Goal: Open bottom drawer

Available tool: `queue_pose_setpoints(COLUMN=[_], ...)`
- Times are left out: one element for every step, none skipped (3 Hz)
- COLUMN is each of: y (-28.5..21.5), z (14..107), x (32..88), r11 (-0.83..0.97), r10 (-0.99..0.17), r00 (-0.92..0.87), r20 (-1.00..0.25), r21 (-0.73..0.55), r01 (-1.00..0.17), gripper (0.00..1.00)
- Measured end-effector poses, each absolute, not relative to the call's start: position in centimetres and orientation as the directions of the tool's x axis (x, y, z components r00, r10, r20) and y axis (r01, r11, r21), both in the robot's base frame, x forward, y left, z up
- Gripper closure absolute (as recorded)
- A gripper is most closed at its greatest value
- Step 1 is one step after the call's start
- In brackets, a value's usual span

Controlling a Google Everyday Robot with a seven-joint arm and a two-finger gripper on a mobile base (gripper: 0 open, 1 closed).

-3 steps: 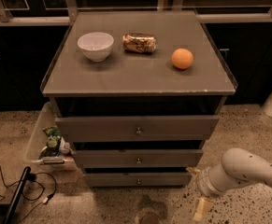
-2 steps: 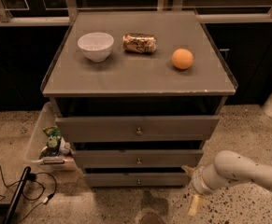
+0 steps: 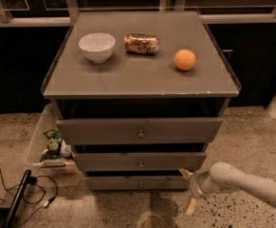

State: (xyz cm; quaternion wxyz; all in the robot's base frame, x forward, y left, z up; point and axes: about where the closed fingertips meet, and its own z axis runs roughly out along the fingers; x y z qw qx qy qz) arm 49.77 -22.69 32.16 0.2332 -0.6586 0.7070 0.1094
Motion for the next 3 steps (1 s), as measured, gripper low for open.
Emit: queue_pose_setpoints(y=[-23.3, -23.3, -22.2], z=[27.6, 27.6, 25.5], x=[51.6, 51.6, 51.9], r11=[0.142, 0.141, 0.096], r10=[-0.875, -0.875, -0.887], r00=[-0.059, -0.059, -0.005], r20=[-0.480, -0.480, -0.462], r21=[-0.137, -0.137, -0.173], r01=[-0.980, -0.980, -0.980], gripper=[0.00, 0.00, 0.00])
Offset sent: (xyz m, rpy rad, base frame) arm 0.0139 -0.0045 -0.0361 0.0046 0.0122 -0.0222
